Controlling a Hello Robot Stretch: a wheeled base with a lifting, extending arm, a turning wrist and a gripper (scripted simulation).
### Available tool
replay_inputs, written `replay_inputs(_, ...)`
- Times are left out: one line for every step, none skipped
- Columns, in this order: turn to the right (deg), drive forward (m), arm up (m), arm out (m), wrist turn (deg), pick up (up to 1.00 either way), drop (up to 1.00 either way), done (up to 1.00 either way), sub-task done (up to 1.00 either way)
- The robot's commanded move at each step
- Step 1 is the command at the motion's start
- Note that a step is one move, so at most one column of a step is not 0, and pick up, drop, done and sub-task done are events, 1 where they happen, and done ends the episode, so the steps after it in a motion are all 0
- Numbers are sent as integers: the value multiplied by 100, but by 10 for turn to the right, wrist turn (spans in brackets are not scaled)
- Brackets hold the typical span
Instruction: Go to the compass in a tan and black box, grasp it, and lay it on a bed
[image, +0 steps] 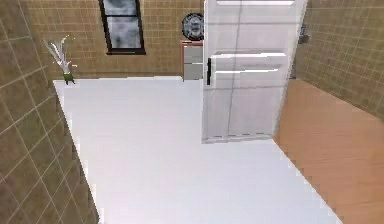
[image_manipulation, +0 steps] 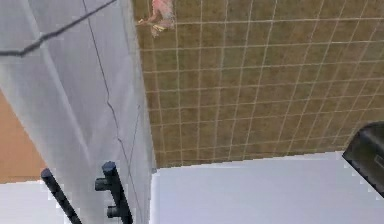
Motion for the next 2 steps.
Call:
replay_inputs(-150,0,0,0,0,0,0,0,0)
replay_inputs(0,100,0,0,0,0,0,0,0)
